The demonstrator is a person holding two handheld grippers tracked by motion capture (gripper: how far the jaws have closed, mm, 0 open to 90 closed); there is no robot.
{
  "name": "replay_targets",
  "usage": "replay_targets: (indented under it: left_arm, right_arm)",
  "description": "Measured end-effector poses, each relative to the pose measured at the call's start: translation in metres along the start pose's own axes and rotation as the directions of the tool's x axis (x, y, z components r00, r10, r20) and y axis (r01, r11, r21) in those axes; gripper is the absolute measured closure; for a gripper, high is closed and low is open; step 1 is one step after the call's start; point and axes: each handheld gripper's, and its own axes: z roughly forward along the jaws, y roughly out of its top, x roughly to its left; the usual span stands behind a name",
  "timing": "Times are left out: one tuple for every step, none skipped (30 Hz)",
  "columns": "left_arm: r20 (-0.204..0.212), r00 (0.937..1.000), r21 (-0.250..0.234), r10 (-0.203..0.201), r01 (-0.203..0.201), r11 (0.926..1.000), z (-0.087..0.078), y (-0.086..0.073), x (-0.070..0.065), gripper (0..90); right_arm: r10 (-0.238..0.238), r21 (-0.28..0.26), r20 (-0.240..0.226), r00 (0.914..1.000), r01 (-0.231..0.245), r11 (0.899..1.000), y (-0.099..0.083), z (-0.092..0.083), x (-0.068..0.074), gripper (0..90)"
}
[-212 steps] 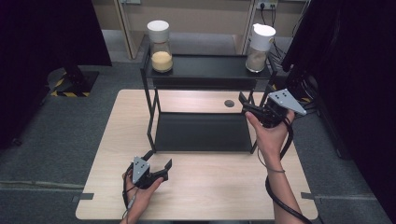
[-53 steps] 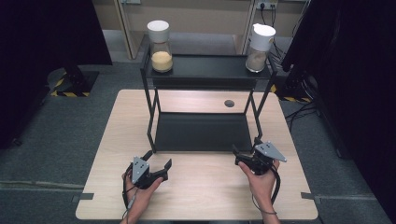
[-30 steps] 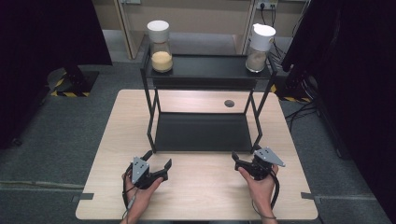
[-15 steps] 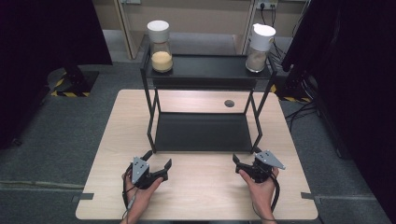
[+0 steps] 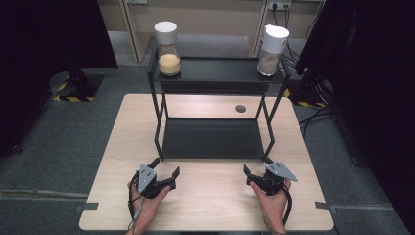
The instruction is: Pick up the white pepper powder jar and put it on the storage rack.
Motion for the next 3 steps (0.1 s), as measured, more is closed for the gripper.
replay_targets:
  left_arm:
    - [0.001, 1.0, 0.001, 0.001, -0.001, 1.0, 0.0001, 0.0002, 0.0001, 13.1]
    - [0.003, 1.0, 0.002, 0.002, -0.002, 1.0, 0.0002, 0.0003, 0.0003, 13.1]
    - [0.006, 1.0, 0.004, 0.002, -0.002, 1.0, 0.0003, 0.0007, 0.0008, 13.1]
  right_arm:
    - [-0.002, -0.002, -0.001, 1.0, 0.002, 1.0, -0.0003, -0.0001, 0.0, 3.8]
    - [-0.003, -0.002, -0.003, 1.0, 0.003, 1.0, -0.0004, -0.0002, -0.0002, 3.8]
    - [-0.004, -0.003, -0.004, 1.0, 0.004, 1.0, -0.0006, -0.0002, -0.0005, 3.8]
